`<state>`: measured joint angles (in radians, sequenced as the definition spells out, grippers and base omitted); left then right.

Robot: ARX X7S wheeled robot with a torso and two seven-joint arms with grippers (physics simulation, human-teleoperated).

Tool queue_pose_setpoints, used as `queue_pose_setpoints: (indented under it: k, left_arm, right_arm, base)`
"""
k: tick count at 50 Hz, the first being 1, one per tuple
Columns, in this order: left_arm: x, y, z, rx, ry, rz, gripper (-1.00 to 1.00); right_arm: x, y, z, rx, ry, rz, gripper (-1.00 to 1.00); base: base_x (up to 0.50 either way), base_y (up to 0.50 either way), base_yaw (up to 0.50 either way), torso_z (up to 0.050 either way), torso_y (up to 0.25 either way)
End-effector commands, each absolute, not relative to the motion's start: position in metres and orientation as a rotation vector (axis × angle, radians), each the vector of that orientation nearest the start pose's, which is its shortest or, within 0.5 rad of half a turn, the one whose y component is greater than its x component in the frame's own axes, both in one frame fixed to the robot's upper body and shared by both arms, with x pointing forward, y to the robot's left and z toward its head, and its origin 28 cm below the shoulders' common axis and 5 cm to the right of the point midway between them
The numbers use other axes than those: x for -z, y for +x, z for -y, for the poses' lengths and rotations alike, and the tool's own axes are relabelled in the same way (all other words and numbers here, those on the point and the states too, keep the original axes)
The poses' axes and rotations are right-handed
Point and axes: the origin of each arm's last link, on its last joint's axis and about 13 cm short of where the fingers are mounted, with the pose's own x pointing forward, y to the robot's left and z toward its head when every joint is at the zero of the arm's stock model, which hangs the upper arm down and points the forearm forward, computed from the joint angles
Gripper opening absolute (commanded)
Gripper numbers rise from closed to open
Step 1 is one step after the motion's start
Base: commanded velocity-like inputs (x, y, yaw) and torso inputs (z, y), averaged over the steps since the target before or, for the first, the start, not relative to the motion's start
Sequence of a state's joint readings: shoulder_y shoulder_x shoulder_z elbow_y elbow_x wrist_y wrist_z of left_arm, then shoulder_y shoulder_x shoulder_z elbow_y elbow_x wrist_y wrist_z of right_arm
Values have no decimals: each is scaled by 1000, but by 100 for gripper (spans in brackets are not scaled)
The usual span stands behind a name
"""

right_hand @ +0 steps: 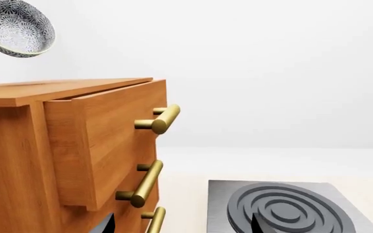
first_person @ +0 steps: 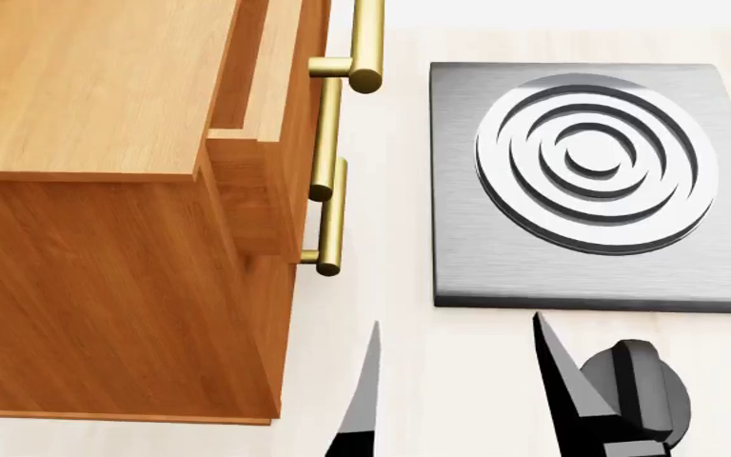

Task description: Pick the akita bowl on the wooden cabinet and place it on the plate.

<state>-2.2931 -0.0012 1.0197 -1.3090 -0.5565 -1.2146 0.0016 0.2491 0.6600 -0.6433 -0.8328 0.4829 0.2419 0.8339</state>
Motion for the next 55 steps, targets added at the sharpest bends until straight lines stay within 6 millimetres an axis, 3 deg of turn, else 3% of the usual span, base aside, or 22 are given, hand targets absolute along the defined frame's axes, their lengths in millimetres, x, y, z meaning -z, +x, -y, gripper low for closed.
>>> queue_pose_setpoints:
  k: [1,35,44,46,55]
  left_arm:
    - [-515,320,-212,-320,447,-208,-100]
    - [-556,307,-176,-177,738,211,-100]
    - [-560,304,-168,-145,787,261,-100]
    - [-560,301,-167,-234,816,289,-100]
    - [-562,290,-158,-130,860,372,-100]
  right_arm:
    - [-157,163,72,-115,26,362,100]
    - [-163,161,73,-109,22,385,100]
    - [-164,160,74,-108,23,390,100]
    - [-164,160,74,-106,22,390,100]
    - [-166,159,74,-103,19,399,100]
  base:
    - [0,0,0,0,0]
    - [0,0,0,0,0]
    - [0,0,0,0,0]
    - [0,0,0,0,0]
    - [0,0,0,0,0]
